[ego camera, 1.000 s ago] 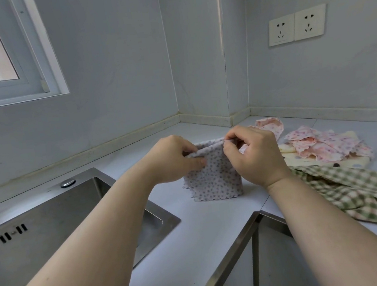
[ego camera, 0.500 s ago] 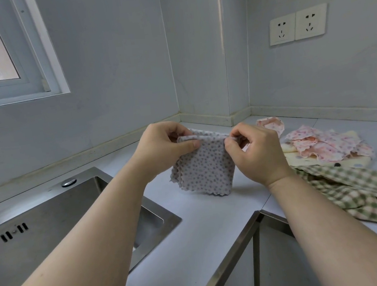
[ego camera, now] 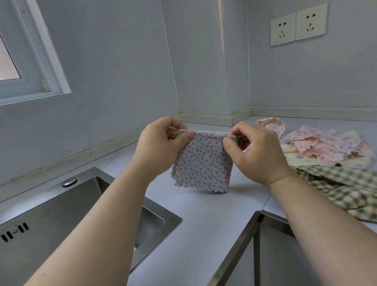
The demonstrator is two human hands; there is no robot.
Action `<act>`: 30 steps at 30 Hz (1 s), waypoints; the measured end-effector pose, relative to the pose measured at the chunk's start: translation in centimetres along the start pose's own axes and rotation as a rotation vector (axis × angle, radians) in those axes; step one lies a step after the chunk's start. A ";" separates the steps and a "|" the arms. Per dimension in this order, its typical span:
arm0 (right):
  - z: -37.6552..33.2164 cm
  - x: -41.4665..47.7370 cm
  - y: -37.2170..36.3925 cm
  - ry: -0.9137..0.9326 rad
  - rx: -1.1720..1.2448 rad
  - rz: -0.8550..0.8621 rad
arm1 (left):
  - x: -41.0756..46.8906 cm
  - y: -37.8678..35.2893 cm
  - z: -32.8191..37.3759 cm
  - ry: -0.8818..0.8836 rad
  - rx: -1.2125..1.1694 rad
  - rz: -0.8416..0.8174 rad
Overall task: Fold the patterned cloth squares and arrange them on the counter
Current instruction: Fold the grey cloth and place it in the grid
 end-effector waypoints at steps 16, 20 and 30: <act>2.4 -0.1 -2.7 -0.844 0.889 -0.205 | -0.5 -2.6 -1.0 0.259 -0.416 0.065; 2.6 -0.5 -3.3 -0.837 0.691 -0.280 | -1.0 -3.4 -1.1 0.263 -0.341 0.179; 1.0 -0.4 -1.7 -0.487 0.120 -0.114 | -2.8 -6.6 -2.8 0.565 -0.516 0.226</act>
Point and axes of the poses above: each hand's wrist, its own x-axis towards the middle knuckle, its own y-axis out of the back of the hand, z = x × y, the point moved 4 cm from there along x, towards the middle knuckle, and after that the axes turned 4 degrees about -x, right-handed, at the moved point
